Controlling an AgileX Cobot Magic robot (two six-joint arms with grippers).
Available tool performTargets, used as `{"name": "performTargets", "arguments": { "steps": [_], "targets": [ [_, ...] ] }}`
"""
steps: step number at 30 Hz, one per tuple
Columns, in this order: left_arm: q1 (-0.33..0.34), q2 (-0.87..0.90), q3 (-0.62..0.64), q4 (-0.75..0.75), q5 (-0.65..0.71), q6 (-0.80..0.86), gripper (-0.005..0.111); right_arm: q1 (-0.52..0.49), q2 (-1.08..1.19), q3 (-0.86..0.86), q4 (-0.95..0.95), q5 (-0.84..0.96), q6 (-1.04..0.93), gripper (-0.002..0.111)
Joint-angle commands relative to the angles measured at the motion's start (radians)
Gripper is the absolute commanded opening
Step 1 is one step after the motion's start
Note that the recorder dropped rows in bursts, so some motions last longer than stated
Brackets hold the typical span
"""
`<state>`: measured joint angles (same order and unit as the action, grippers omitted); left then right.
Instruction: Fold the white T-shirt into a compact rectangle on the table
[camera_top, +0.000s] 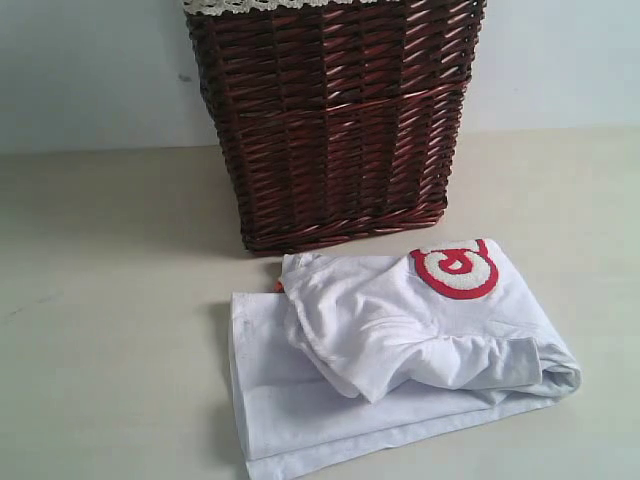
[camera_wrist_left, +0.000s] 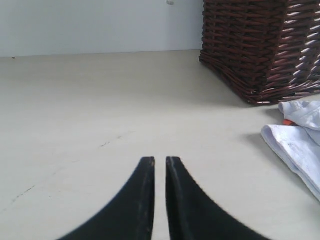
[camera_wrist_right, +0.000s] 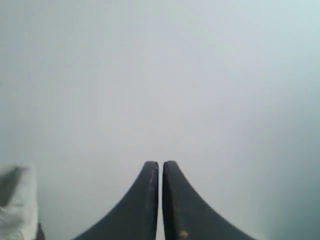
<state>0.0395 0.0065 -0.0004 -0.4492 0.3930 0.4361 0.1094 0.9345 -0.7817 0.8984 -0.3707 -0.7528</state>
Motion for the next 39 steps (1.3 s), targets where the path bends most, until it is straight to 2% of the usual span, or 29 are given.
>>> {"name": "performTargets", "arguments": {
  "steps": [1,7,11,16,22,25,28,30,31,34,39],
  "targets": [
    [-0.002,-0.007,0.0,-0.002,-0.005,0.001,0.011,-0.134,-0.22,0.22,-0.188,0.23,-0.155,0.006],
    [-0.002,-0.007,0.0,-0.002,-0.005,0.001,0.011,-0.145,-0.493,0.614,-0.275,0.312,-0.179,0.006],
    [-0.002,-0.007,0.0,-0.002,-0.005,0.001,0.011,-0.147,-0.648,0.782,-0.329,0.426,-0.243,0.006],
    [-0.002,-0.007,0.0,-0.002,-0.005,0.001,0.011,-0.145,-0.755,0.782,-0.295,0.628,-0.236,0.006],
    [-0.002,-0.007,0.0,-0.002,-0.005,0.001,0.011,-0.145,-0.775,0.782,-0.241,0.621,-0.226,0.006],
    [-0.002,-0.007,0.0,-0.002,-0.005,0.001,0.011,-0.145,-0.775,0.782,-0.205,0.484,-0.029,0.006],
    [-0.002,-0.007,0.0,-0.002,-0.005,0.001,0.011,-0.145,-0.784,0.782,-0.502,0.361,0.261,0.006],
    [-0.002,-0.007,0.0,-0.002,-0.005,0.001,0.011,-0.145,-0.804,0.782,-0.655,0.431,0.48,0.006],
    [-0.002,-0.007,0.0,-0.002,-0.005,0.001,0.011,-0.145,-0.817,0.782,-0.698,0.472,0.527,0.006],
    [-0.002,-0.007,0.0,0.0,-0.005,0.001,0.011,-0.145,-0.88,0.782,-0.741,0.609,0.536,0.006],
    [-0.002,-0.007,0.0,0.0,-0.005,0.001,0.011,-0.145,-0.935,0.782,-0.785,0.618,0.519,0.006]
  ]
}}
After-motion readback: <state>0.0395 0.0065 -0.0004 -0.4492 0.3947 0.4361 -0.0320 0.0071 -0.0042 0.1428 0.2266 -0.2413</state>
